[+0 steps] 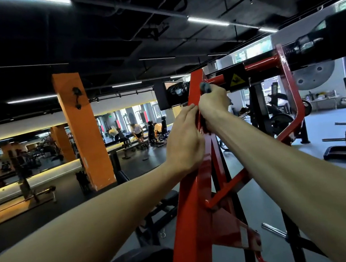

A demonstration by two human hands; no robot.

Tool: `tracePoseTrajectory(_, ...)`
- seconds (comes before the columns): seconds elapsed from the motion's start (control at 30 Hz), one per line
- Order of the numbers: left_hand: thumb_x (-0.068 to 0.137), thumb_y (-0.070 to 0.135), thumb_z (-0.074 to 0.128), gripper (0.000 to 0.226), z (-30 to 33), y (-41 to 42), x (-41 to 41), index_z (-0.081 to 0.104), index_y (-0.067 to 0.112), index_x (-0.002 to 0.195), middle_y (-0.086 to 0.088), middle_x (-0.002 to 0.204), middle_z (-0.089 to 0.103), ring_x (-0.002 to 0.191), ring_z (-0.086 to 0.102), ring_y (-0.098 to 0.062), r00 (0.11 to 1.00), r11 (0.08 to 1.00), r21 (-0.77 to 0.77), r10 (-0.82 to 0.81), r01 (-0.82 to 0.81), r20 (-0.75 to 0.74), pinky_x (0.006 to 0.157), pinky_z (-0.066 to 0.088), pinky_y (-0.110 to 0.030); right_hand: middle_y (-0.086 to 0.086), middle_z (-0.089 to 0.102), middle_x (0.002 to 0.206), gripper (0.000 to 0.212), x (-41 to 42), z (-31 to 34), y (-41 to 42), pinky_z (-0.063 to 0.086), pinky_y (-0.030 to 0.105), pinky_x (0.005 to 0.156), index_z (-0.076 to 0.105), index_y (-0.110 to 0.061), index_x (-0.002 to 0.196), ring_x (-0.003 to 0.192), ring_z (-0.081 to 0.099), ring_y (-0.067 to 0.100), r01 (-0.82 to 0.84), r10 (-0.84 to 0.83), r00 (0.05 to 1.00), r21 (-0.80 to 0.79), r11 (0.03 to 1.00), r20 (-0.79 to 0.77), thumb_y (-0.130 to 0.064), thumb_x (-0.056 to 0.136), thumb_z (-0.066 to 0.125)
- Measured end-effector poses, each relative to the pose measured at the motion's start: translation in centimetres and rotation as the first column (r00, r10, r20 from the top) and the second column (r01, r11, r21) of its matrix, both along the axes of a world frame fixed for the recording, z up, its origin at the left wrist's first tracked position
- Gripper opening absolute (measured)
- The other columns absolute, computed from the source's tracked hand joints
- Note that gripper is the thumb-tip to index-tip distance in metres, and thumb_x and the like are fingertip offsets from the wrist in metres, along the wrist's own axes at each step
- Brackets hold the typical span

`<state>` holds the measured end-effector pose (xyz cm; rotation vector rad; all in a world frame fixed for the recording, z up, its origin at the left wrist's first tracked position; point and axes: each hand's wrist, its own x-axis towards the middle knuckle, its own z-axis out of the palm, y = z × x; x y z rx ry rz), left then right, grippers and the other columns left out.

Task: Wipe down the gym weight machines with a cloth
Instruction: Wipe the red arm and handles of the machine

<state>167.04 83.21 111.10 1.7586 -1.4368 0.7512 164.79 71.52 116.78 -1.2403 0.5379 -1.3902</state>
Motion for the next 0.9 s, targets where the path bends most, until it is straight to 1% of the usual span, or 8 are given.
tracePoseTrajectory(0.1, 0.099, 0.002, 0.038, 0.055, -0.1, -0.3, 0.1, 0.039, 0.008, 0.154, -0.004, 0.158, 0.039, 0.144, 0.036, -0.016, 1.0, 1.0, -0.01, -0.001, 0.0, -0.001, 0.118, 0.026, -0.024, 0.009, 0.06, 0.091, 0.035, 0.0, 0.6, 0.4, 0.043, 0.028, 0.061, 0.054, -0.018, 0.073, 0.072, 0.05, 0.021, 0.076, -0.081, 0.996, -0.128, 0.989, -0.037, 0.005, 0.091, 0.034)
tracePoseTrajectory(0.2, 0.098, 0.005, 0.036, 0.056, -0.1, -0.3, 0.1, 0.039, 0.008, 0.154, -0.004, 0.158, 0.04, 0.143, 0.037, -0.017, 1.0, 1.0, -0.018, -0.002, 0.002, -0.005, 0.116, 0.022, -0.017, 0.011, 0.058, 0.096, 0.036, 0.5, 2.3, 0.0, 0.039, 0.028, 0.062, 0.048, -0.021, 0.069, 0.072, 0.047, 0.019, 0.163, -0.179, 0.982, -0.212, 0.964, -0.059, 0.005, 0.09, 0.034)
tracePoseTrajectory(0.37, 0.094, 0.007, 0.032, 0.06, 0.0, -0.3, 0.4, 0.04, 0.007, 0.153, -0.006, 0.158, 0.04, 0.145, 0.035, -0.019, 1.0, 1.0, -0.016, -0.018, 0.018, 0.006, 0.119, 0.021, -0.022, 0.003, 0.06, 0.102, 0.034, 0.8, 5.4, -1.2, 0.043, 0.03, 0.083, 0.058, -0.02, 0.095, 0.09, 0.052, 0.021, 0.211, -0.266, 0.946, -0.27, 0.939, -0.186, 0.007, 0.088, 0.039)
tracePoseTrajectory(0.47, 0.096, 0.0, 0.036, 0.057, 0.0, -0.4, 0.6, 0.04, 0.006, 0.153, -0.008, 0.157, 0.041, 0.144, 0.035, -0.019, 1.0, 1.0, -0.023, -0.02, 0.02, 0.001, 0.12, 0.021, -0.022, 0.003, 0.06, 0.103, 0.026, 0.7, 4.7, -1.0, 0.037, 0.025, 0.076, 0.054, -0.019, 0.095, 0.087, 0.049, 0.019, 0.176, -0.261, 0.937, -0.329, 0.928, -0.234, 0.002, 0.092, 0.039)
tracePoseTrajectory(0.6, 0.093, -0.003, 0.038, 0.059, 0.0, 0.0, 0.6, 0.042, 0.004, 0.152, -0.009, 0.156, 0.043, 0.143, 0.037, -0.02, 0.999, 0.999, -0.031, -0.033, 0.032, -0.008, 0.119, 0.021, -0.021, 0.01, 0.061, 0.11, 0.035, -0.8, 1.7, 1.0, 0.04, 0.032, 0.074, 0.058, -0.017, 0.106, 0.091, 0.053, 0.025, 0.144, -0.225, 0.941, -0.304, 0.942, -0.251, 0.003, 0.091, 0.034)
tracePoseTrajectory(0.73, 0.093, -0.005, 0.041, 0.057, 0.0, 0.5, 0.0, 0.042, 0.002, 0.15, -0.011, 0.155, 0.043, 0.143, 0.038, -0.023, 1.0, 1.0, -0.021, -0.012, 0.011, -0.017, 0.121, 0.023, -0.027, 0.002, 0.066, 0.1, 0.022, -3.2, -1.7, 3.4, 0.046, 0.034, 0.076, 0.06, -0.02, 0.099, 0.091, 0.06, 0.025, 0.054, -0.128, 0.942, -0.237, 0.97, -0.309, -0.007, 0.091, 0.045)
tracePoseTrajectory(0.8, 0.093, -0.004, 0.042, 0.055, -0.1, 0.9, -0.5, 0.044, 0.003, 0.148, -0.01, 0.151, 0.046, 0.139, 0.041, -0.024, 1.0, 1.0, -0.027, 0.015, -0.015, -0.008, 0.117, 0.026, -0.027, 0.004, 0.071, 0.088, 0.025, -4.5, -2.6, 4.2, 0.057, 0.036, 0.071, 0.068, -0.02, 0.093, 0.082, 0.067, 0.028, -0.057, 0.029, 0.973, -0.117, 0.991, -0.228, -0.009, 0.085, 0.047)
tracePoseTrajectory(0.9, 0.096, -0.002, 0.043, 0.049, 0.0, 1.8, -1.6, 0.047, 0.004, 0.144, -0.011, 0.145, 0.05, 0.131, 0.045, -0.026, 0.999, 1.0, -0.005, 0.016, -0.016, -0.034, 0.11, 0.034, -0.033, 0.008, 0.063, 0.072, 0.032, -7.0, -3.2, 5.1, 0.053, 0.029, 0.059, 0.063, -0.014, 0.081, 0.062, 0.062, 0.022, -0.213, 0.214, 0.977, 0.055, 0.976, -0.014, 0.005, 0.095, 0.042)
